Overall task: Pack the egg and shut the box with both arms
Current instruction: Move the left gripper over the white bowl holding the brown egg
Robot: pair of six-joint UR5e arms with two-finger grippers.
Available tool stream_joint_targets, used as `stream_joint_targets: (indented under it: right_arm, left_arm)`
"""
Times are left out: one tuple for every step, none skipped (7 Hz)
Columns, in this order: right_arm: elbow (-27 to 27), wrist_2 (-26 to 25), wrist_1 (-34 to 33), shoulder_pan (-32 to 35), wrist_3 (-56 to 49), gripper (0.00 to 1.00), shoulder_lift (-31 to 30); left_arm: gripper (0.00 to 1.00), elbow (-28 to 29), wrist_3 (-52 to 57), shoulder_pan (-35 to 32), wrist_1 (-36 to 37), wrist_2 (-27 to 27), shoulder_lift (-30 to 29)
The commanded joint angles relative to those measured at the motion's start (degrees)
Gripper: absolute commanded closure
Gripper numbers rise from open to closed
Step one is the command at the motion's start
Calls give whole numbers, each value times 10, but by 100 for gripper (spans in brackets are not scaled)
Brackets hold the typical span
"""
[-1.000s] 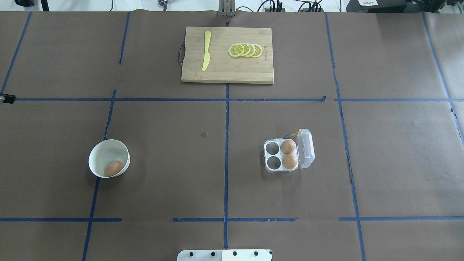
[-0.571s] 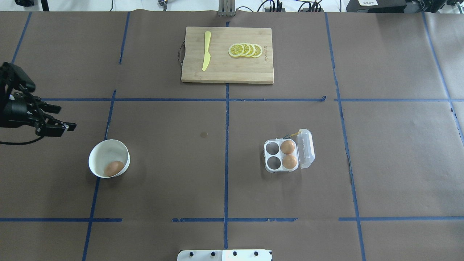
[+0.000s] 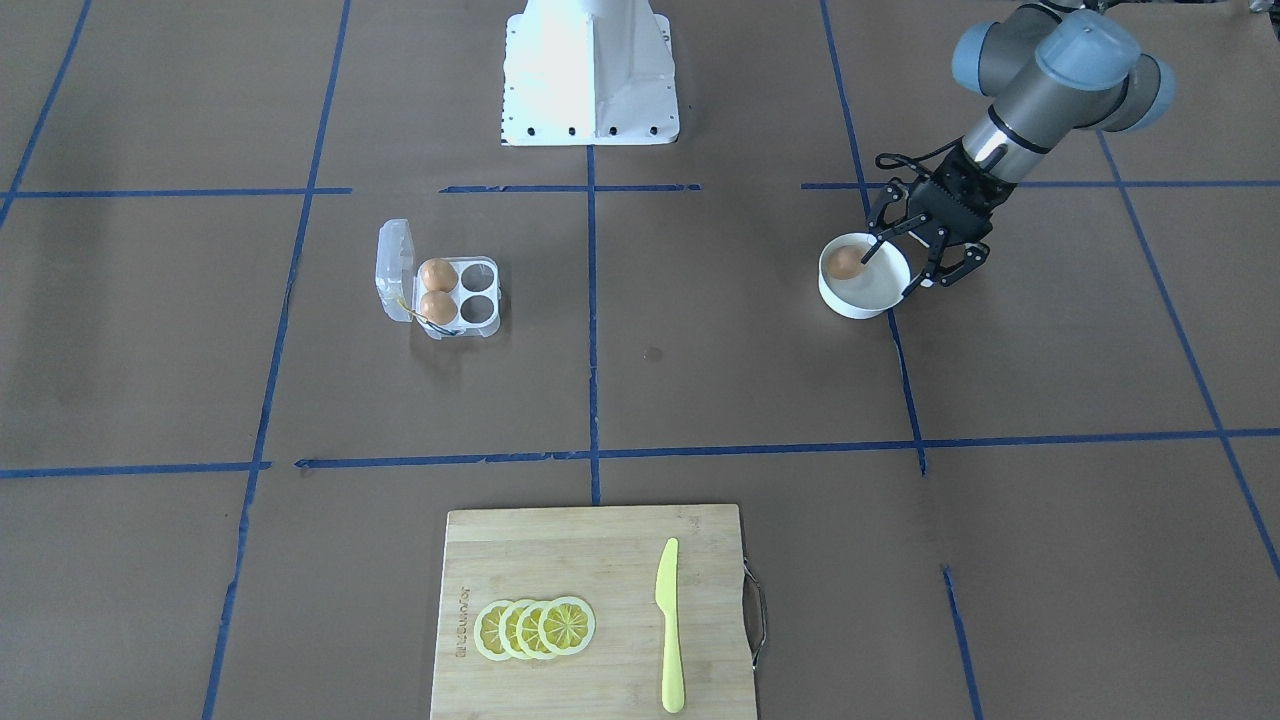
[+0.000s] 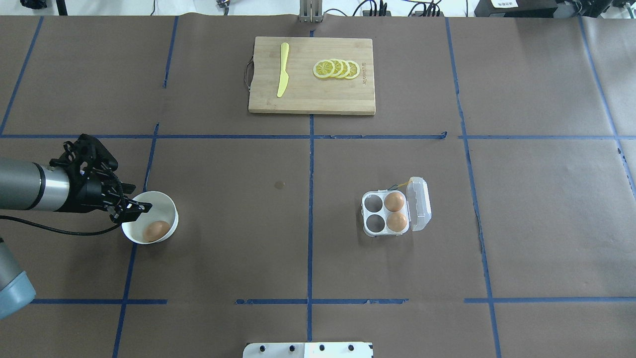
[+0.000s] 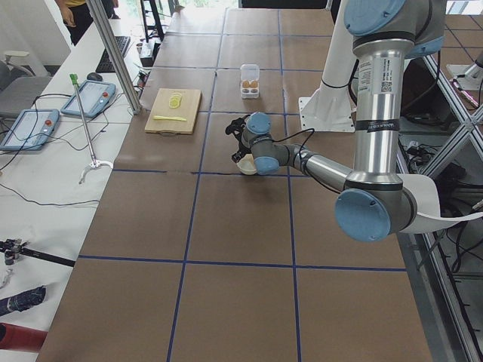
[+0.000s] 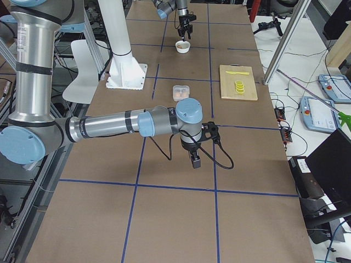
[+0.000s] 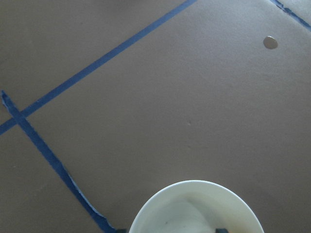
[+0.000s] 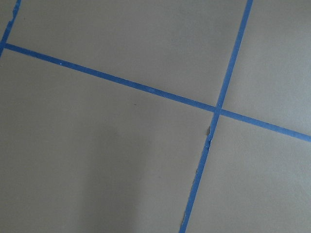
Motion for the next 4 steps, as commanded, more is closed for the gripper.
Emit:
stream_joint_targets:
  right_arm:
    - [0,0,0,0,0,0,-1]
    - [0,0,0,0,0,0,-1]
    - [0,0,0,0,0,0,-1]
    - [0,0,0,0,0,0,-1]
  left_arm:
    - [35,17,-1,26,-1,11,-10]
    - [37,15,2,28,-1,10,-9]
    - [37,13,2,30,-1,9,-8]
    - [37,14,2,36,-1,9,-6]
